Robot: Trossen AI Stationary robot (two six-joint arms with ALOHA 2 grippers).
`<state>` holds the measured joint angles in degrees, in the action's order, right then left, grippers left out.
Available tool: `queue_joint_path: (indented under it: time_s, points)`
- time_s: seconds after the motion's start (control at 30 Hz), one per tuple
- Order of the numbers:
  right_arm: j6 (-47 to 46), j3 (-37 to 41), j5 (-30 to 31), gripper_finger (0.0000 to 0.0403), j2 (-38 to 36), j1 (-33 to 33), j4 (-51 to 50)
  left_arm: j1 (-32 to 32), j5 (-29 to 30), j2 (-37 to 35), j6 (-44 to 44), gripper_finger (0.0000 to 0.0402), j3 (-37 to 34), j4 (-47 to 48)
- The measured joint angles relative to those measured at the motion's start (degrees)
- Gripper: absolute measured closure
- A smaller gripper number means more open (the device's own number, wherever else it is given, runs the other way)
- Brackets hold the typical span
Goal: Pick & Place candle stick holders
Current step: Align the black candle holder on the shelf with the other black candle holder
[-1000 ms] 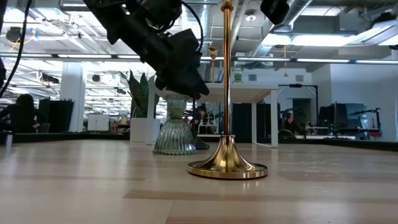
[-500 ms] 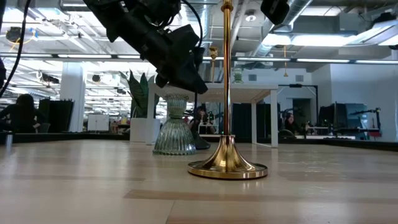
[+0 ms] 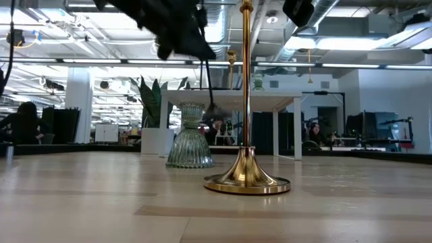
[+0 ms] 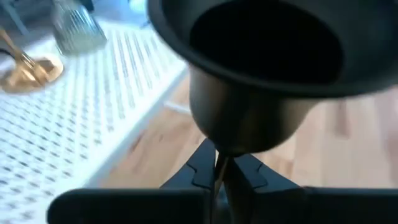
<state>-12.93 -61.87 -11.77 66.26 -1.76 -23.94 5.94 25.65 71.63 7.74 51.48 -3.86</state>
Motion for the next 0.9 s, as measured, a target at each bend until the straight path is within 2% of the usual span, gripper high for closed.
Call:
queue_joint_path:
  time_s: [0.2, 0.37, 0.57, 0.9]
  points:
    - [0.0, 0.0, 0.0, 0.0403, 0.0, 0.0, 0.0, 0.9, 0.2, -9.5, 6.3, 0.0389, 1.4, 2.1]
    - [0.0, 0.0, 0.3, 0.0403, 0.0, 0.0, 0.0, 1.9, 3.6, -13.2, 6.3, 0.0389, 7.3, 10.0]
    - [0.0, 0.0, 1.4, 0.0403, 0.0, 0.0, 0.0, 1.3, 9.4, -11.9, 1.5, 0.0389, 16.0, 19.3]
    - [0.0, 0.0, 1.6, 0.0403, 0.0, 0.0, 0.0, -4.7, 10.0, -4.1, -1.5, 0.0389, 29.5, 30.4]
